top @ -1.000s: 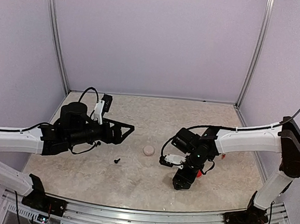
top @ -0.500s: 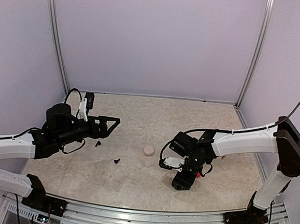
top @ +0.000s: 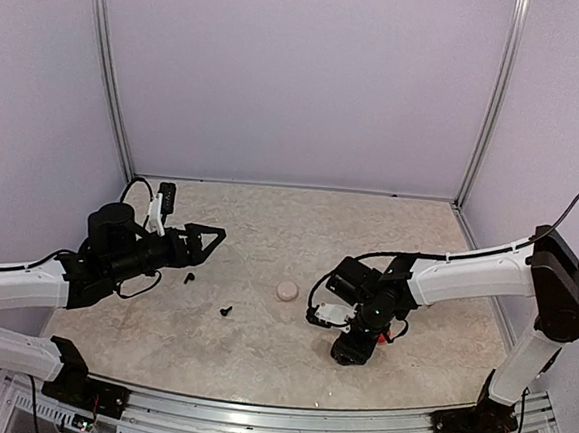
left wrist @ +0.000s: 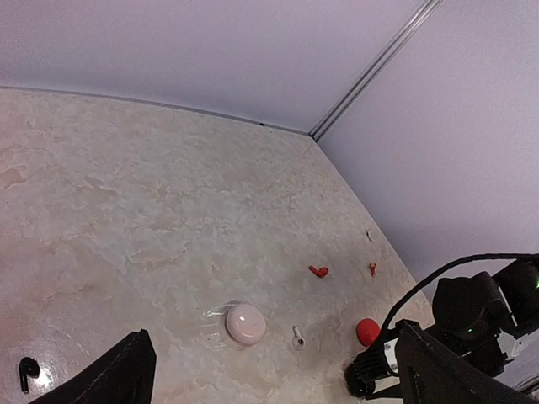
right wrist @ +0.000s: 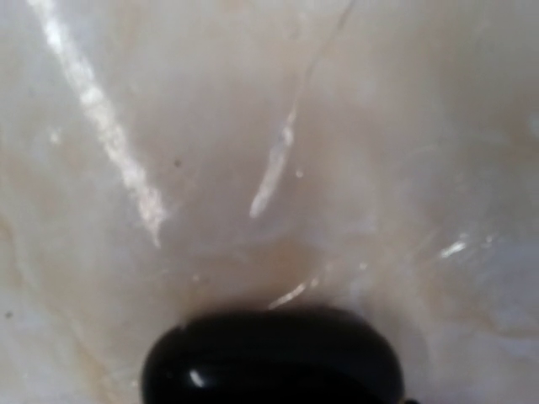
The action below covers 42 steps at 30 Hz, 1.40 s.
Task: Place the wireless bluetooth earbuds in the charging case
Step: Pick up the charging case from the center of the board, then pass from the right arm to the left
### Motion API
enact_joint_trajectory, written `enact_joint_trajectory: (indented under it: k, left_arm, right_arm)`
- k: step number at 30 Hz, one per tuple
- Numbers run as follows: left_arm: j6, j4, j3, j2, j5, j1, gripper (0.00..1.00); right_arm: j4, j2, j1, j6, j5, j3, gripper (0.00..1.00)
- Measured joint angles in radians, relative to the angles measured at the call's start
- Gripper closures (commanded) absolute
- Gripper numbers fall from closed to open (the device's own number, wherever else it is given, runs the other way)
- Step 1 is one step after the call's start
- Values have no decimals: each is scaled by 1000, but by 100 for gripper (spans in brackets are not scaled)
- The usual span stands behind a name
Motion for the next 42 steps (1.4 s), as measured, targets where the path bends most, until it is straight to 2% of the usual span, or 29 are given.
enact_joint_trajectory:
  k: [12, 19, 25, 32, 42]
  left_arm:
    - [-64, -1, -84, -25, 0, 19, 11]
    - [-97, 11, -115, -52, -19, -48, 21]
    - [-117, 48, -90, 71, 0, -134, 31]
    - [-114, 86, 32, 240, 48, -204, 39]
    - [-177, 255, 103, 427, 147, -279, 48]
  right_arm:
    - [61, -3, 0, 8, 31, 35, 50]
    - [143, -68, 0, 13, 75, 126, 50]
    - [217, -132, 0, 13, 79, 180, 50]
    - [237, -151, 29, 5, 95, 182, 50]
    - [251, -151, 92, -15, 138, 182, 50]
